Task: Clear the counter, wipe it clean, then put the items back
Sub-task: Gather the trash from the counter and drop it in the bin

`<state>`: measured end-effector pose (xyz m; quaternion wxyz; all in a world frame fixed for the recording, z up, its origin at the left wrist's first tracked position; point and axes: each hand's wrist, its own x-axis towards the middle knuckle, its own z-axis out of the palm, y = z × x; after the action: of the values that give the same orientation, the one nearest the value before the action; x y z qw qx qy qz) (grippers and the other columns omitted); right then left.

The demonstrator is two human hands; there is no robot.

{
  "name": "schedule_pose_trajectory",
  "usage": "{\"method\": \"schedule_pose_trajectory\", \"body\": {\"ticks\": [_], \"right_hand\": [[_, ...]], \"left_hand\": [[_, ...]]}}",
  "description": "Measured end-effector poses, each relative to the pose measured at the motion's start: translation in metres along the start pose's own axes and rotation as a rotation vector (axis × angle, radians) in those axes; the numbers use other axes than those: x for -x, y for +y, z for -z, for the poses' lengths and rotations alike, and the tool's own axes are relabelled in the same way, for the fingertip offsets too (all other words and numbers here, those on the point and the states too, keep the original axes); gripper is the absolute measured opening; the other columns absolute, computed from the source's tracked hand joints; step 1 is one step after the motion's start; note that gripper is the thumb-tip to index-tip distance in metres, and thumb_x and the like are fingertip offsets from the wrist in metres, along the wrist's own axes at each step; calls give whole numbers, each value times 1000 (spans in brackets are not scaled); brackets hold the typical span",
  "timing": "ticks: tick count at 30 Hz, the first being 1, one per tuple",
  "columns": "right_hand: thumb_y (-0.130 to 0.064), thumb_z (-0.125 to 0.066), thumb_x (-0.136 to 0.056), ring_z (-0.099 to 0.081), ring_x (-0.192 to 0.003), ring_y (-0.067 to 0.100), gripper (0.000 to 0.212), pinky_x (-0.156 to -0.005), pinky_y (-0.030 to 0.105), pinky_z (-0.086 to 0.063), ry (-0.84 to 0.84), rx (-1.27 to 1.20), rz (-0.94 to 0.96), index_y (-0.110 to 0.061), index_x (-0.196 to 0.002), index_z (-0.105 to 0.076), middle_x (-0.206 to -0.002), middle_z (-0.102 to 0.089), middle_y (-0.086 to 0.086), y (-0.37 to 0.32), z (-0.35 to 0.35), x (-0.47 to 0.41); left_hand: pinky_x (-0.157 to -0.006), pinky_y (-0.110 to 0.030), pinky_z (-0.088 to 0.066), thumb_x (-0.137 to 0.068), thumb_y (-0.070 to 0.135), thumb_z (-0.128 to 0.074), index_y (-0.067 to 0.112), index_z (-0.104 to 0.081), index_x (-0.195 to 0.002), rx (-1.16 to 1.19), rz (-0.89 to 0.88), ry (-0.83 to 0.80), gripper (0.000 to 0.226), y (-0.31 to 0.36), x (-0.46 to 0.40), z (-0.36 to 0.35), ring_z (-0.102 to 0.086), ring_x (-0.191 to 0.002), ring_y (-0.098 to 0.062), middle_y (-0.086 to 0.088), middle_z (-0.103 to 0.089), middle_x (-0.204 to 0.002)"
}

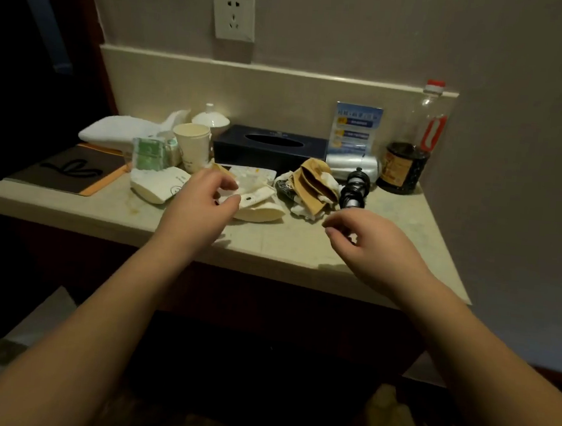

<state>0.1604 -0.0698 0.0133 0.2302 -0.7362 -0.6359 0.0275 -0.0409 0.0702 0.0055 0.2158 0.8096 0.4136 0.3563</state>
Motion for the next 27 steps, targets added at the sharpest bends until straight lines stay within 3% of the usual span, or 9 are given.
{"method": "schedule_pose_trajectory", "body": {"ticks": [3, 8, 14, 23, 27], "right_hand": [[-32, -52, -94, -53, -97, 6, 22, -80, 25, -48, 1, 96, 75, -27, -114, -61, -105, -58, -11, -14, -13, -38], [-33, -55, -92, -48, -113, 12, 33, -91, 27, -42, -8, 223, 179, -26, -124, -56, -124, -53, -7, -31, -48, -88], [-32, -55, -92, -44, -121, 16, 37, -94, 31, -38, -4, 334, 194, -28, -129, -53, -132, -52, -6, -30, -69, -120], [-26, -57, -93, -48, -113, 18, 39, -89, 31, -42, -21, 436, 255, -29, -132, -51, -129, -54, -3, -33, -71, -138], [-26, -56, -93, -49, -106, 17, 34, -83, 30, -44, 47, 417, 296, -28, -126, -57, -123, -57, -3, -31, -69, -139]], "left_hand": [[-83, -28, -38, -94, 24, -55, 17, -58, -124, -117, -26, -35, 31, -12, -38, -1, -50, -110, -14, 3, -50, -122], [-99, -35, -42, -92, 26, -56, 19, -56, -132, -300, -49, -213, 40, -25, -90, -11, -48, -123, -21, -3, -50, -138], [-84, -34, -55, -94, 32, -55, 24, -55, -134, -359, -27, -413, 41, -32, -109, -22, -60, -102, -17, 0, -63, -121], [-79, -33, -53, -97, 25, -52, 23, -64, -122, -369, -92, -435, 28, -39, -118, -27, -60, -99, -18, -1, -67, -111], [-78, -35, -54, -97, 22, -53, 23, -66, -117, -172, -60, -337, 24, -42, -119, -17, -59, -92, -14, 1, -67, -106]]}}
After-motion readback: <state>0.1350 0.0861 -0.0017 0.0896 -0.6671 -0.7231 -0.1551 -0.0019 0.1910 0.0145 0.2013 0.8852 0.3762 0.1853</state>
